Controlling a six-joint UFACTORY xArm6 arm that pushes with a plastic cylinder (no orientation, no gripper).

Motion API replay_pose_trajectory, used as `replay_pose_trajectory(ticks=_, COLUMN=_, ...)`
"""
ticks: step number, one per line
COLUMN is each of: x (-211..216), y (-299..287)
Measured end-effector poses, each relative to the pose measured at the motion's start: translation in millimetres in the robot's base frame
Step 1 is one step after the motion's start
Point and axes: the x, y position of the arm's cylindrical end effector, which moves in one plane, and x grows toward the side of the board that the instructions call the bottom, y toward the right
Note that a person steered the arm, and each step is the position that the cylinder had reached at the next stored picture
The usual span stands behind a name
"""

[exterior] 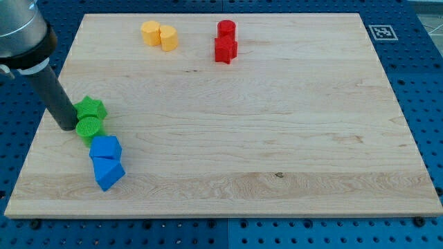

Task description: Push the blue cube a bit right

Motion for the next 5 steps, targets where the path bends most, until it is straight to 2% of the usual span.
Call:
replay_pose_trajectory(ticks=2, x=5.9, y=-25.2)
replay_pose_trajectory(ticks=3, x=25.5, y=-23.4)
replay_pose_trajectory(ticks=4, x=50.8, y=-14.4)
replay_pose_trajectory(ticks=5, x=55.9, y=22.0)
